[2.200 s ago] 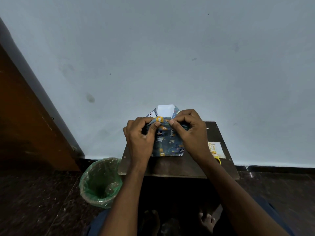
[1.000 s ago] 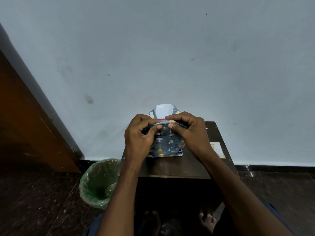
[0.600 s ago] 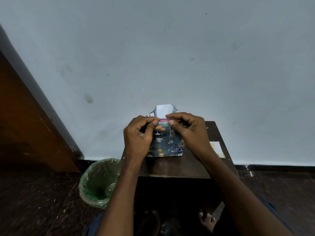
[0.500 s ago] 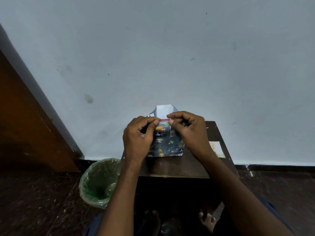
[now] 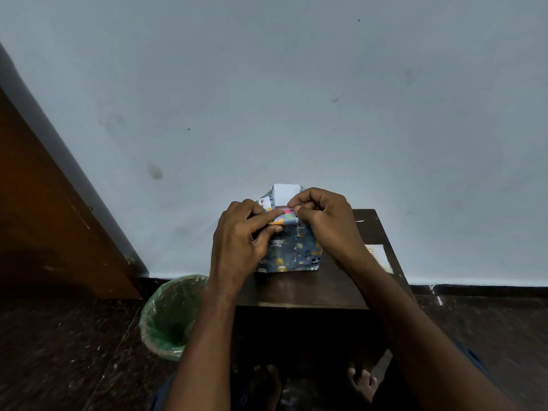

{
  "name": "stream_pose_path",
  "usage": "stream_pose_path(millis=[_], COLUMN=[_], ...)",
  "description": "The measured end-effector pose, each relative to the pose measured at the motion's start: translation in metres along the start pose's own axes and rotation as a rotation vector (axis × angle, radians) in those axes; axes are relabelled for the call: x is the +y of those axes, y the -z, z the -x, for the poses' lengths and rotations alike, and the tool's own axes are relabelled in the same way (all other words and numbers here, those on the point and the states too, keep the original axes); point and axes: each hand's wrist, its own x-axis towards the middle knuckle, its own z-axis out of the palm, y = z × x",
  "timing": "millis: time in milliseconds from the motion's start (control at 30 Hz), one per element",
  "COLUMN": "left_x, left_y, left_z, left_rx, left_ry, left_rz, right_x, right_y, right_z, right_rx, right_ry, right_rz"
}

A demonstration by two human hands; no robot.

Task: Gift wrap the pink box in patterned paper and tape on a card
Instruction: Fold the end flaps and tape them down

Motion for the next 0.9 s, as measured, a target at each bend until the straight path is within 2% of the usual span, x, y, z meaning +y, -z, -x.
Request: stream_pose_path(millis=[100, 233, 500, 667, 900], left_x=[0.001, 0.001, 0.002, 0.002, 0.008], left_y=[0.001, 0.000, 0.000, 0.004, 0.001], left_z=[0.000, 0.001, 0.001, 0.000, -0.003], left_rx=[0.011, 0.024, 0.017, 0.061, 0.136], left_ry=[0.010, 0.016, 0.070, 0.142, 0.210], left_rz=[0.012, 0.027, 0.069, 0.153, 0.153], right_x=[0.003, 0.012, 0.019, 0.017, 0.010], right_y=[0.002, 0.012, 0.017, 0.010, 0.002], right_z=[0.001, 0.008, 0.007, 0.010, 0.009], right_rx=[-0.018, -0.019, 0.003, 0.069, 0.070], right_ry=[0.081, 0.330, 0.457, 0.396, 0.282], right_rz=[0.099, 0.201, 0.364, 0.405, 0.476])
